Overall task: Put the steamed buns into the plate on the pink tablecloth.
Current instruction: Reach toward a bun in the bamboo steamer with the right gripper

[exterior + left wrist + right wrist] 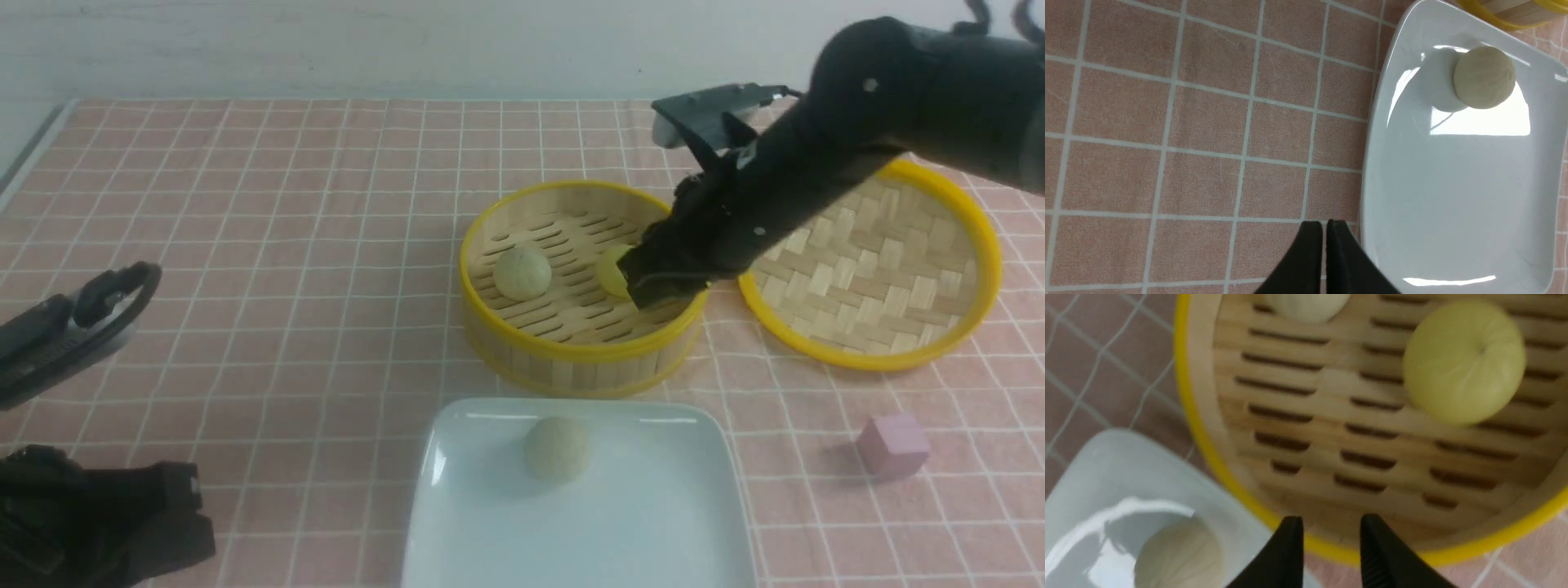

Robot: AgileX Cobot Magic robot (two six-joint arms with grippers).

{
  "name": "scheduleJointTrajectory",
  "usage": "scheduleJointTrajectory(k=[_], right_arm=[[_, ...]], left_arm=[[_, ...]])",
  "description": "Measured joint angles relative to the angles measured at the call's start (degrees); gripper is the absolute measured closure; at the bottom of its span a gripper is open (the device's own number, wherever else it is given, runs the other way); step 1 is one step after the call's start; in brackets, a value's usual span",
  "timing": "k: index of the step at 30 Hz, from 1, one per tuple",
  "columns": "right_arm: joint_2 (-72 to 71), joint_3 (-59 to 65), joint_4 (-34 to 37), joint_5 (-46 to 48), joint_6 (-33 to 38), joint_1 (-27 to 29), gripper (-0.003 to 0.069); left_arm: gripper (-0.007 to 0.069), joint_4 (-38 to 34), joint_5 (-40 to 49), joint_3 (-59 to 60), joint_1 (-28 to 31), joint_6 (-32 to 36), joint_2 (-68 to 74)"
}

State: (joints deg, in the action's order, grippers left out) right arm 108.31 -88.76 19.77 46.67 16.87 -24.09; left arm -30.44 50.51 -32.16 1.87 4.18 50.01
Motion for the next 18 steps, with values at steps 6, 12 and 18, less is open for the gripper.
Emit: scheduleJointTrajectory(k=[6,12,18], right_arm=[[9.7,-12.9,-7.2,-2.0,-4.2,0.0,0.0309],[15.3,-15.6,-14.6,-5.3,-10.1,0.0,0.0306],[17.2,-15.8,-14.9,-6.1,-13.2,0.0,0.0537]], left_arm=[[0.0525,0.0,-1.0,0.0,0.0,0.0,0.0],[0.0498,0.0,-0.9,0.0,0.0,0.0,0.0],[0.0493,-0.3,-0.8,0.0,0.0,-0.1,0.0]])
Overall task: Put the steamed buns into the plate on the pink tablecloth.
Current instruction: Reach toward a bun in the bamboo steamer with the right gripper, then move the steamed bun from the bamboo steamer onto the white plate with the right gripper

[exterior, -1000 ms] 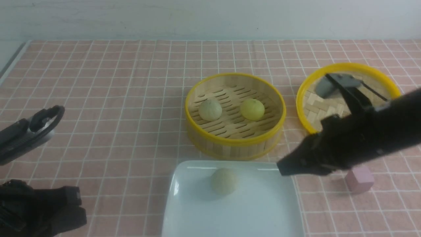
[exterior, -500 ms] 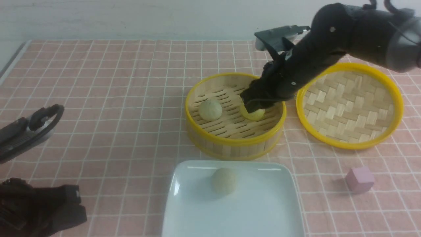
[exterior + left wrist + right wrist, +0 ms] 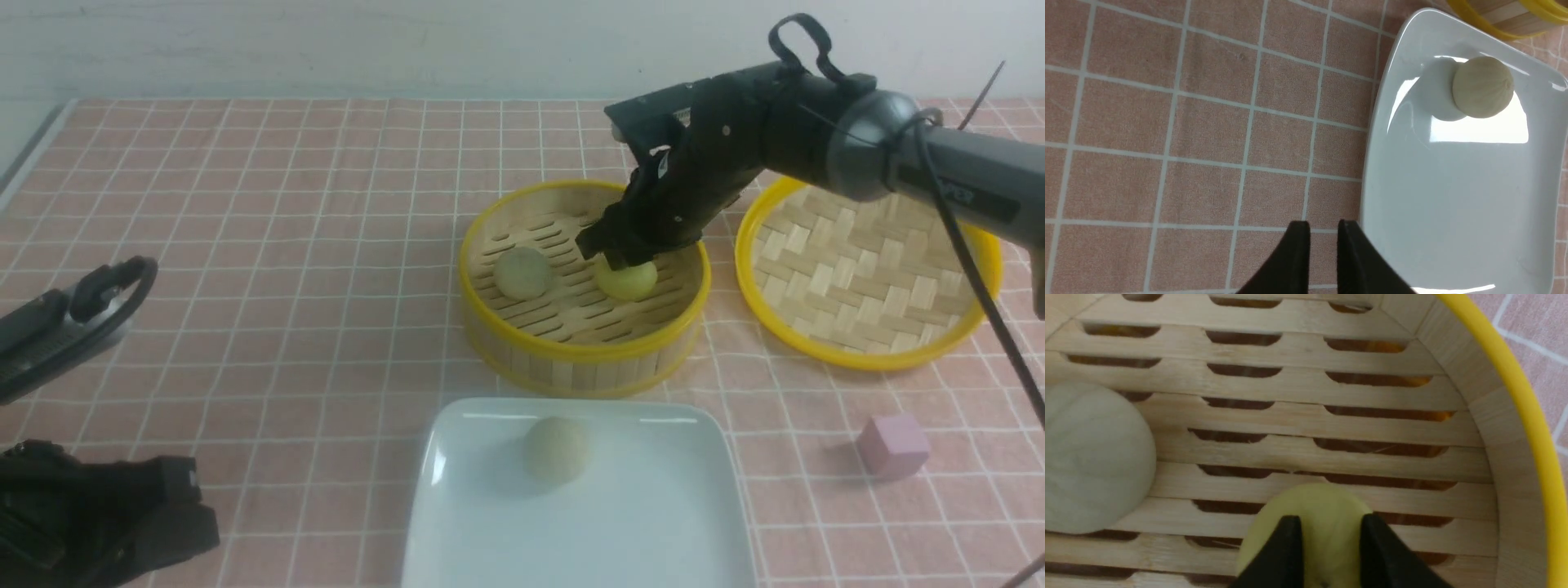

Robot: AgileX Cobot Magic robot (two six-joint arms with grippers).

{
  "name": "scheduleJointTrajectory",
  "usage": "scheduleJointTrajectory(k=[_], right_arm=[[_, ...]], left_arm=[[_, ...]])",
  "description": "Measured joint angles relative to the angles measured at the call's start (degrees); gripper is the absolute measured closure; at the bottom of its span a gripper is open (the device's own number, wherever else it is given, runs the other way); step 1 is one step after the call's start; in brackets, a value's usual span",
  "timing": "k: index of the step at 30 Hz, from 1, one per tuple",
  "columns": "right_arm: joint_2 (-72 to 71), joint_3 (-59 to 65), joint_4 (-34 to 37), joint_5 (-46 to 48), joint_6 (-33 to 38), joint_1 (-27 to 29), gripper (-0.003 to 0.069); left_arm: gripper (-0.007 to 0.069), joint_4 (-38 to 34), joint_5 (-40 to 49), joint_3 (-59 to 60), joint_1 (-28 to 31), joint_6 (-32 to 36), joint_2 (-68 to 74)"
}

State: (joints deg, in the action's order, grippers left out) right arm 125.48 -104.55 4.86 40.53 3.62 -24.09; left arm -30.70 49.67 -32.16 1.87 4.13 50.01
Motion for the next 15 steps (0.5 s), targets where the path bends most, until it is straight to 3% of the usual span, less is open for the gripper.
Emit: scheduleJointTrajectory(k=[2,4,10,15], right_arm=[[-1.0,0.0,0.6,1.1,-0.5,0.0,0.0622],[-3.2,0.0,1.1,3.9,-0.6,0.0,0.0649],[-16.6,2.1,5.2,18.8,-0.6,-0.3,0.0652],[-25.1,16.7,7.1,18.5,-1.7,-4.5,0.0652]], left_arm=[[0.0492,-0.4,0.0,0.0,0.0,0.0,0.0],[0.0491,-0.4,0.0,0.0,0.0,0.0,0.0],[0.0487,-0.4,0.0,0.0,0.0,0.0,0.0],[0.0481,-0.5,-0.3,0.0,0.0,0.0,0.0]])
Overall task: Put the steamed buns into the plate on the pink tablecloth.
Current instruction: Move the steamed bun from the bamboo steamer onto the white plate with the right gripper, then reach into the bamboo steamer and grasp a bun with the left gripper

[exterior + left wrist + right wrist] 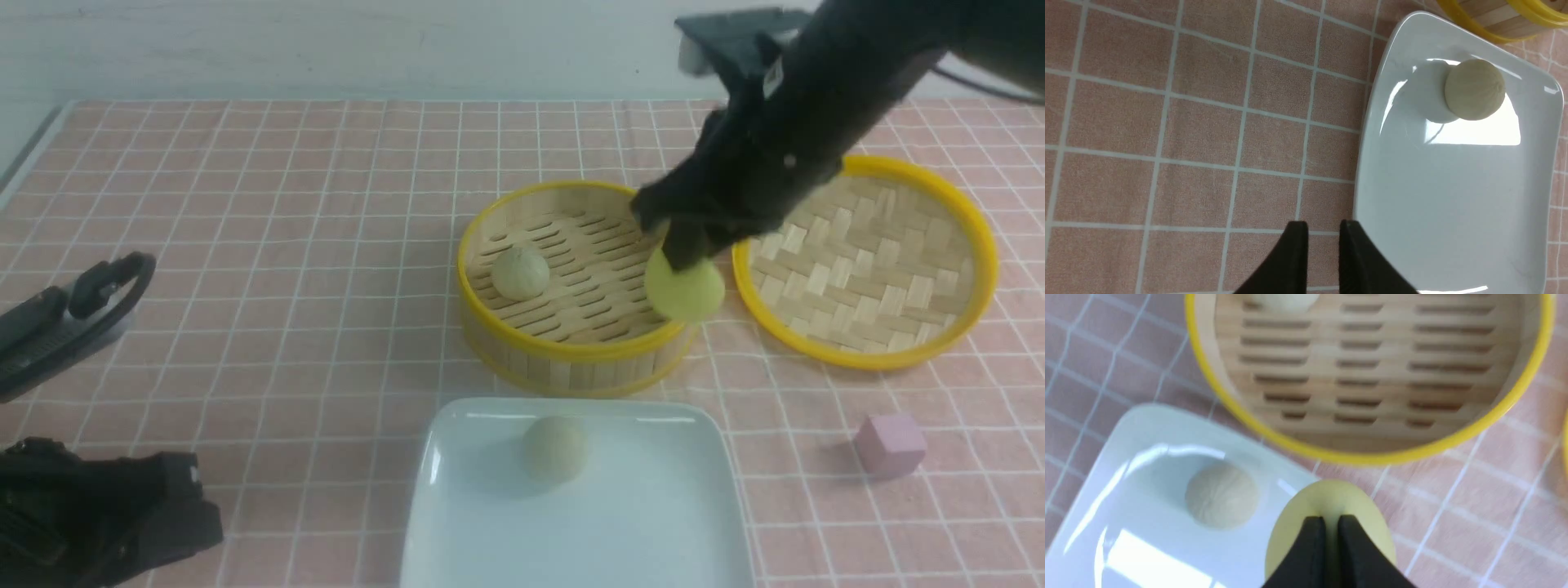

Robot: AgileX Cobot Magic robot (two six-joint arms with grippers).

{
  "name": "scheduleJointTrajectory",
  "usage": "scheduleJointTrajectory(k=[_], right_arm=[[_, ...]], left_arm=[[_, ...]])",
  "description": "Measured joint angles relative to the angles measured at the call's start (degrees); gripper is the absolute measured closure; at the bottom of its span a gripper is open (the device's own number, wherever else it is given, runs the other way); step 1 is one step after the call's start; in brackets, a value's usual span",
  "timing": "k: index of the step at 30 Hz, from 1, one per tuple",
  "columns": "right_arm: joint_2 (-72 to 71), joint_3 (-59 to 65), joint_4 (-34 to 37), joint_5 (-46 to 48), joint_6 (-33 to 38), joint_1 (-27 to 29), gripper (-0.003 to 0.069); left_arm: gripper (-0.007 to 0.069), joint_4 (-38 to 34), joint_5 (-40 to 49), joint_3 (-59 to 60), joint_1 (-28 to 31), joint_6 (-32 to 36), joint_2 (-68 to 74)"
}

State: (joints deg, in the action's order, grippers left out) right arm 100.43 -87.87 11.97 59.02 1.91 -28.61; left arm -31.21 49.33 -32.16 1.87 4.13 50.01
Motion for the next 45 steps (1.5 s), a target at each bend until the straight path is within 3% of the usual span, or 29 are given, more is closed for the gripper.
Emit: scheduleJointTrajectory(k=[6,10,11,12,14,18,20,22,27,29,34,39,41,45], right_arm=[[0.3,16.9,-2.9,-13.5,-8.2,-5.5,0.0606],[2.1,21.5,-6.0,-21.2,-13.7,-6.8,0.0461],[2.1,21.6,-6.0,-21.3,-13.8,-6.8,0.0461],[2.5,21.5,-6.2,-21.5,-14.5,-6.9,0.0375],[2.1,20.8,-6.2,-20.2,-14.5,-6.9,0.0285],[-0.6,16.5,-6.2,-12.7,-9.6,-6.9,0.0209],[-3.0,13.3,-6.3,-7.7,-6.3,-6.9,0.0225],[-6.0,10.0,-6.5,-2.0,-3.5,-6.8,0.0291],[-15.2,7.8,-8.5,10.2,0.4,-4.3,0.0592],[-18.3,9.3,-9.3,10.8,0.6,-2.9,0.0643],[-28.4,18.9,-10.8,11.6,0.8,-0.1,0.0671],[-36.0,29.2,-12.3,10.4,0.9,1.1,0.0671],[-39.9,34.5,-12.4,9.6,0.6,1.1,0.0671],[-44.7,40.9,-12.0,8.3,0.3,1.1,0.0669]], left_arm=[[0.0477,-0.1,-1.0,0.0,0.0,0.0,0.0],[0.0475,-0.2,-1.2,0.0,0.0,0.0,0.0],[0.0475,-0.2,-1.2,0.0,0.0,0.0,0.0],[0.0472,-0.3,-1.2,0.0,0.0,0.0,0.0],[0.0469,-0.3,-1.4,0.0,0.0,0.0,0.0],[0.0468,-0.3,-2.4,0.0,0.0,0.0,0.0],[0.0468,-0.3,-3.2,0.0,0.0,0.1,0.0],[0.0468,-0.3,-4.4,0.0,0.0,0.1,0.1],[0.0549,-0.3,-4.3,-2.8,0.0,1.4,3.8],[0.0596,-0.4,-2.5,-5.5,0.0,2.7,7.0],[0.0625,-2.4,2.8,-14.0,-3.3,5.2,17.4],[0.0625,-3.4,1.1,-19.7,-12.7,5.6,27.7],[0.0624,-2.6,0.6,-25.7,-17.8,5.2,33.8],[0.0585,1.0,-0.4,-37.1,-22.8,2.0,42.5]])
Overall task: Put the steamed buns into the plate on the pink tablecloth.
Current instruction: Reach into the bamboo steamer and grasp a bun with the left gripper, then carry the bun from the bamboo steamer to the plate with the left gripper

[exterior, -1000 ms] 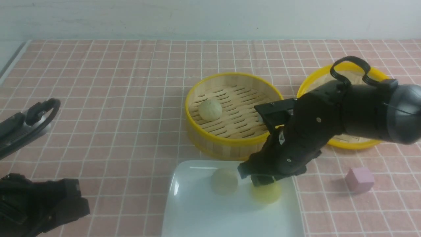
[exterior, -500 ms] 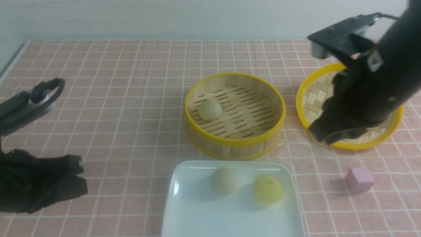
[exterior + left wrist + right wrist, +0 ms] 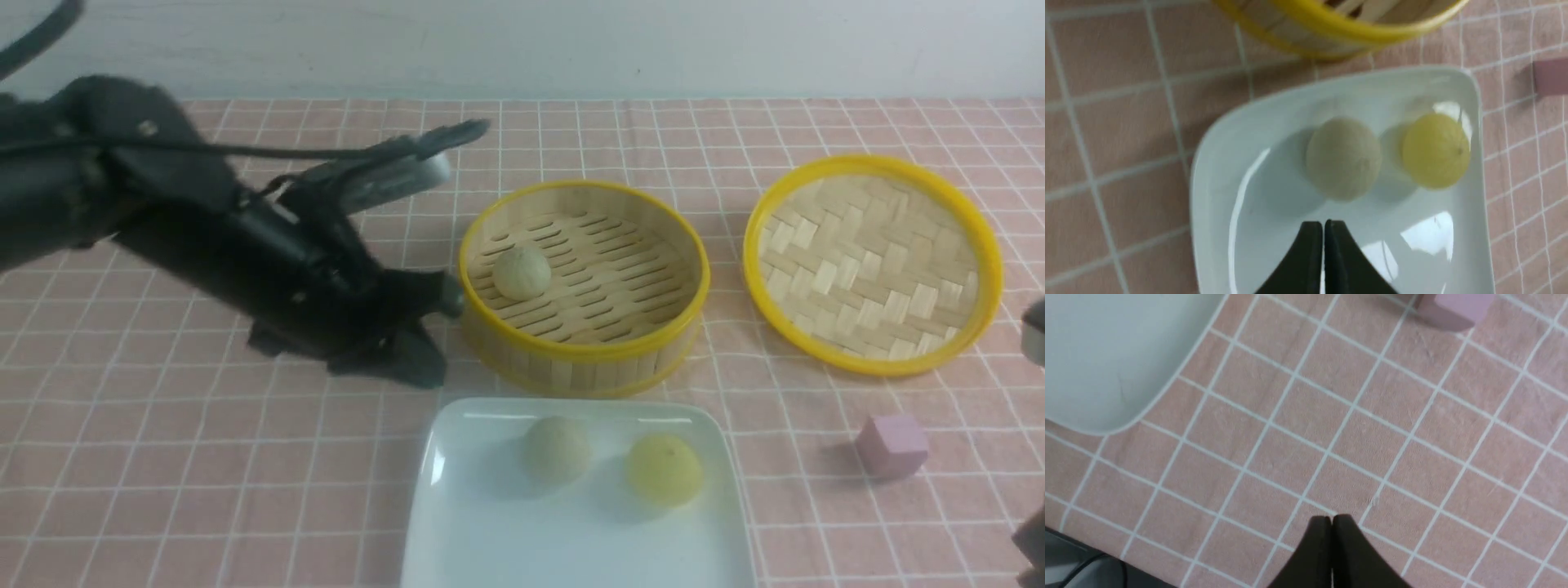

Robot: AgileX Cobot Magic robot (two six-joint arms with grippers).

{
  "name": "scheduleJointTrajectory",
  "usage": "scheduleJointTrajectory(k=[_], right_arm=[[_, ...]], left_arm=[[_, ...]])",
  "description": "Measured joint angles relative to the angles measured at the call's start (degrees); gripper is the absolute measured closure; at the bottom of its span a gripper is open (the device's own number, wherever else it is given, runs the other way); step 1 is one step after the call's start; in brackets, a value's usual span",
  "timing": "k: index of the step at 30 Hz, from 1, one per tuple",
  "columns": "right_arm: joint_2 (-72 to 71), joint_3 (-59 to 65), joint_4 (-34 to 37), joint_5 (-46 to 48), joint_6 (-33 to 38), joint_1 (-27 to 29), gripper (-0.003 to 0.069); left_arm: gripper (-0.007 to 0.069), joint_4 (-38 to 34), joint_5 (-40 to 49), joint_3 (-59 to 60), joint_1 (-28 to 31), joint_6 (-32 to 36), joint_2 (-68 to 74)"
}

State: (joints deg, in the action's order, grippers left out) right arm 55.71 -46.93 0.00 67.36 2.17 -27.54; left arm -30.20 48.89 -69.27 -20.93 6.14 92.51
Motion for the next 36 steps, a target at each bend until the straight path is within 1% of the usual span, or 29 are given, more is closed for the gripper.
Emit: scheduleJointTrajectory(k=[4,6,7,8,10,11,12,15,17,19,20,24,25,26,32,33,35,36], right_arm=[[-3.6,4.1,0.0,-3.6,-0.2,0.0,0.0665],[-4.8,5.5,-0.3,-5.7,-0.2,0.0,0.0662],[-5.1,5.9,0.0,-6.5,-0.2,0.0,0.066],[-5.1,6.0,0.0,-6.6,-0.2,0.0,0.066],[-5.4,6.6,0.0,-8.4,-0.2,0.0,0.0654],[-5.4,6.6,0.0,-8.5,-0.2,0.0,0.0652],[-5.4,6.6,0.0,-9.4,-0.2,0.0,0.0651],[-5.4,6.7,0.0,-10.1,-0.2,0.0,0.0649],[-5.4,6.7,0.0,-10.1,-0.2,0.0,0.0645],[-5.4,6.7,0.0,-10.2,-0.2,0.0,0.0641],[-5.4,6.7,0.0,-10.2,-0.2,0.0,0.064],[-5.4,6.7,0.0,-10.9,-0.2,0.0,0.0632],[-5.4,6.7,0.4,-10.9,-0.2,0.0,0.0632],[-5.4,6.7,0.8,-11.1,-0.2,0.0,0.0631],[-5.5,6.7,1.2,-11.2,-0.2,0.0,0.0631],[-5.5,6.7,1.2,-11.2,-0.2,0.0,0.0631],[-5.5,6.7,1.2,-11.2,-0.2,0.0,0.0631],[-5.5,6.7,1.2,-11.2,-0.2,0.0,0.063]], left_arm=[[0.0484,7.0,-0.8,-13.1,-3.1,-7.3,8.3],[0.0416,11.7,-0.8,-19.2,-4.4,-10.6,13.0],[0.0382,13.9,-0.7,-22.0,-5.0,-11.7,15.2],[0.0376,14.4,-0.7,-22.0,-5.1,-11.9,15.7],[0.0312,18.8,-0.9,-28.6,-5.9,-13.1,21.0],[0.0309,19.1,-0.9,-29.5,-6.0,-13.3,21.4],[0.029,21.1,-1.6,-32.6,-6.2,-13.5,24.6],[0.0286,22.3,-3.6,-36.2,-6.2,-13.7,28.6],[0.0294,22.4,-5.8,-36.9,-6.2,-13.9,30.9],[0.0328,22.4,-7.0,-37.0,-6.2,-14.5,32.7],[0.0334,22.4,-7.1,-37.0,-6.2,-14.6,32.9],[0.0543,22.4,-6.9,-37.2,-6.2,-19.0,34.3],[0.0551,22.4,-6.8,-37.3,-6.3,-19.3,34.1],[0.0588,22.4,-5.9,-37.3,-6.3,-20.8,33.2],[0.0599,23.2,-0.5,-37.0,-7.3,-21.9,24.9],[0.0599,24.8,2.9,-37.0,-7.5,-20.8,20.4],[0.0599,26.8,5.3,-37.0,-7.5,-19.9,16.9],[0.0599,30.2,8.2,-36.2,-7.5,-19.4,12.3]])
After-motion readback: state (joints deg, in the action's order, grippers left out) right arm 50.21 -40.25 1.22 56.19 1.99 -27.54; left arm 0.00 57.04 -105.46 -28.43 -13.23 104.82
